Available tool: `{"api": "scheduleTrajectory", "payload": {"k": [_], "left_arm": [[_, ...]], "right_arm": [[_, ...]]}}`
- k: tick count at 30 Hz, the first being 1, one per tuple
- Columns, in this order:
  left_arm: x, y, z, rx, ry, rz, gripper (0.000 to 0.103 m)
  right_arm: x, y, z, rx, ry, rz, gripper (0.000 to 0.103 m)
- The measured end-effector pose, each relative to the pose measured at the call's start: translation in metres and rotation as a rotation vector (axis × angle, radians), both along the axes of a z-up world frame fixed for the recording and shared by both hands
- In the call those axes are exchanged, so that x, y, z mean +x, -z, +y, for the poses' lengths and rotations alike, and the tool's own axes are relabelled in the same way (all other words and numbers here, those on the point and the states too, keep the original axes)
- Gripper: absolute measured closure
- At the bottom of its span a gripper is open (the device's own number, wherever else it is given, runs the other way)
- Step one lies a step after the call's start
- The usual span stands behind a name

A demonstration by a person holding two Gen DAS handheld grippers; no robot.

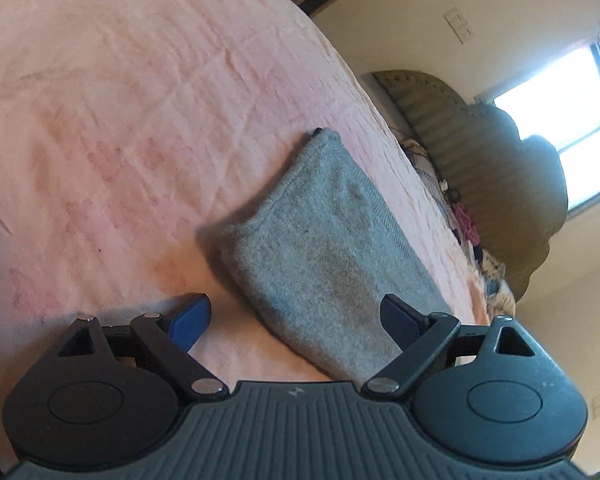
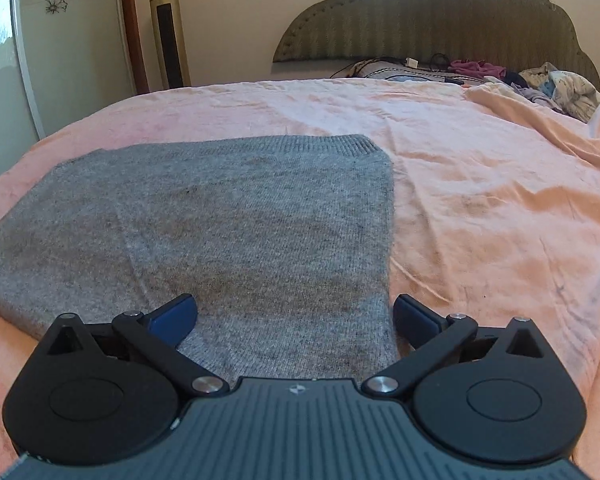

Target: Fold small clothes

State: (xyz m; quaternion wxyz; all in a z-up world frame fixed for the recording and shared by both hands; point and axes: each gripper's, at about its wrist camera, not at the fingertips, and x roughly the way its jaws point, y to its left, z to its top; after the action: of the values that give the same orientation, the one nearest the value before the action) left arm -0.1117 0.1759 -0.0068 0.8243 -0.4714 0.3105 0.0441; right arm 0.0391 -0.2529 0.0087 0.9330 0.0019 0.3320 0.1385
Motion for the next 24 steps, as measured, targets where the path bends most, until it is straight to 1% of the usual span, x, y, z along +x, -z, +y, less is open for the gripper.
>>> {"api": "scheduleTrajectory", "payload": {"k": [1, 3, 4, 5, 6, 7, 9, 13, 14, 16, 17, 19, 21, 22, 24], "left_arm": [[0.003, 0.002, 0.002, -0.025, -0.026, -0.007, 0.011], [0.013, 0.003, 0.002, -0.031, -0.06, -0.015, 0.012], [0.018, 0.003, 0.0, -0.014, -0.071, -0.012, 0.021], [0.025, 0.003, -0.002, 0.01, -0.072, 0.006, 0.054], [0.035, 0.006, -0.004, 0.029, -0.055, 0.045, 0.067], [0.039, 0.008, -0.006, 0.041, -0.055, 0.054, 0.076], [0.042, 0.009, -0.008, 0.051, -0.06, 0.052, 0.074], [0.044, 0.006, -0.011, 0.096, -0.05, 0.06, 0.076], [0.046, 0.003, -0.015, 0.132, -0.048, 0.075, 0.081], [0.047, -0.003, -0.026, 0.231, -0.047, 0.116, 0.091], [0.047, -0.006, -0.031, 0.264, -0.039, 0.118, 0.094], [0.05, -0.011, -0.042, 0.324, -0.007, 0.102, 0.096], [0.053, -0.021, -0.059, 0.442, 0.041, 0.075, 0.096], [0.054, -0.025, -0.069, 0.509, 0.068, 0.058, 0.096], [0.054, -0.031, -0.09, 0.637, 0.138, 0.019, 0.096]], "right_arm": [[0.0, 0.0, -0.001, 0.011, 0.001, 0.0, 0.0], [0.002, -0.001, -0.003, 0.025, 0.002, -0.001, 0.0], [0.002, -0.001, -0.003, 0.027, 0.002, -0.001, 0.0], [0.002, -0.001, -0.003, 0.028, 0.002, -0.001, 0.0], [0.002, 0.0, -0.003, 0.029, 0.002, -0.001, 0.0], [0.002, 0.0, -0.003, 0.031, 0.002, -0.001, 0.0], [0.002, -0.001, -0.004, 0.04, 0.002, -0.001, 0.0], [0.002, -0.001, -0.007, 0.06, 0.003, -0.002, 0.0], [0.002, -0.001, -0.007, 0.062, 0.003, -0.002, 0.0], [0.002, -0.001, -0.007, 0.063, 0.003, -0.002, 0.0], [0.002, -0.001, -0.007, 0.063, 0.003, -0.002, 0.0], [0.002, -0.001, -0.007, 0.06, 0.003, -0.001, 0.0], [0.005, -0.004, -0.007, 0.058, 0.002, 0.017, 0.0], [0.01, -0.009, -0.008, 0.077, 0.013, 0.046, 0.0], [0.023, -0.027, -0.011, 0.193, 0.018, 0.112, 0.0]]}}
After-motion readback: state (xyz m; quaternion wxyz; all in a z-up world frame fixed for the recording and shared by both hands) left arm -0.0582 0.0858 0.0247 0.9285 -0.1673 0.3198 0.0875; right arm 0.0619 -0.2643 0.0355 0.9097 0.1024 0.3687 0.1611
